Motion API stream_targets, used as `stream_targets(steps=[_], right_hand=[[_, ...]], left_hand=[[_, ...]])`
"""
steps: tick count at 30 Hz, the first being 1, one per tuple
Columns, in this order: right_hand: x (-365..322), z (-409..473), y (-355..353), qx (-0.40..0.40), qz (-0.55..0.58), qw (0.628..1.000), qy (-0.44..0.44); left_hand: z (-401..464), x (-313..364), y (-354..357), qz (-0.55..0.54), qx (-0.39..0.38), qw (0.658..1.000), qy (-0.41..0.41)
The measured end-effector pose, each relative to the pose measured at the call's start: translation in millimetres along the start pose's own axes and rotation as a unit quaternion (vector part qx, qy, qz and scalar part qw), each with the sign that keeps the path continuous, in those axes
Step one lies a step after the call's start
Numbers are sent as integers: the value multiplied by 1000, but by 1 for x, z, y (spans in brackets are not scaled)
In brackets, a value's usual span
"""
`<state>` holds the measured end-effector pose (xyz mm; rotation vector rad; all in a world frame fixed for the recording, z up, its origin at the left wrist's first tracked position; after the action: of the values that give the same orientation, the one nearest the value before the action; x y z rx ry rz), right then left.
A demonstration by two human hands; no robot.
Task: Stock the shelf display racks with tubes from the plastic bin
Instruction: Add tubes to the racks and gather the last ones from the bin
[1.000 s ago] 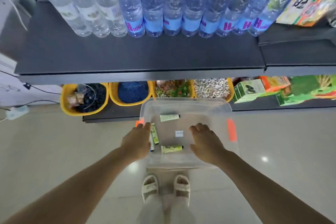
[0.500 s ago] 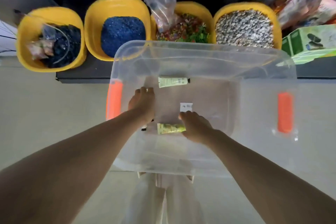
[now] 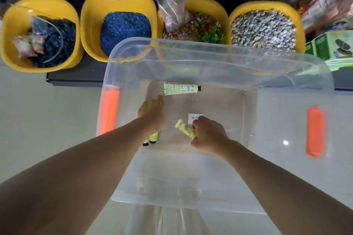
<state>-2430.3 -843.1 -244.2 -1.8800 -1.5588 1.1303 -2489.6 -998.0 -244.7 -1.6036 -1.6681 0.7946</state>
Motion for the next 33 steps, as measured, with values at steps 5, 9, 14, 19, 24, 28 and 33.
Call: stream_targets(steps=[5,9,14,19,24,28,33], right_hand=[[9,-15,-51,27,156,983,88],[-9,-45,-124,77,231,967,79],[-49,-102,-228,153,277,947,50],[-101,-174,-342,240,261,935,5],[-150,-242,-441,309,242,919,-22],[-182,-293,-502,360,243,900,-46],[-215,-352,-558,423,227,873,-89]], left_hand=[[-22,0,-43,-156,5,988,-24],[-53,8,-113,-237,45,970,21],[-111,9,-223,-284,109,949,86],[-178,5,-337,-349,173,913,125],[-251,-8,-442,-421,187,867,191],[-300,-19,-512,-418,213,850,240],[-353,-25,-584,-414,274,818,291]])
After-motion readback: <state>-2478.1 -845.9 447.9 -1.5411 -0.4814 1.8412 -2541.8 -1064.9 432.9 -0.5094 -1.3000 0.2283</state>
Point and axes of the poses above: each hand's wrist, its own z-axis towards the middle knuckle, its own y-axis out of the palm, x = y × z, the point moved 2 cm from there along z, towards the middle knuckle, and after that the axes turned 11 degrees about x, right-handed, at the moved point
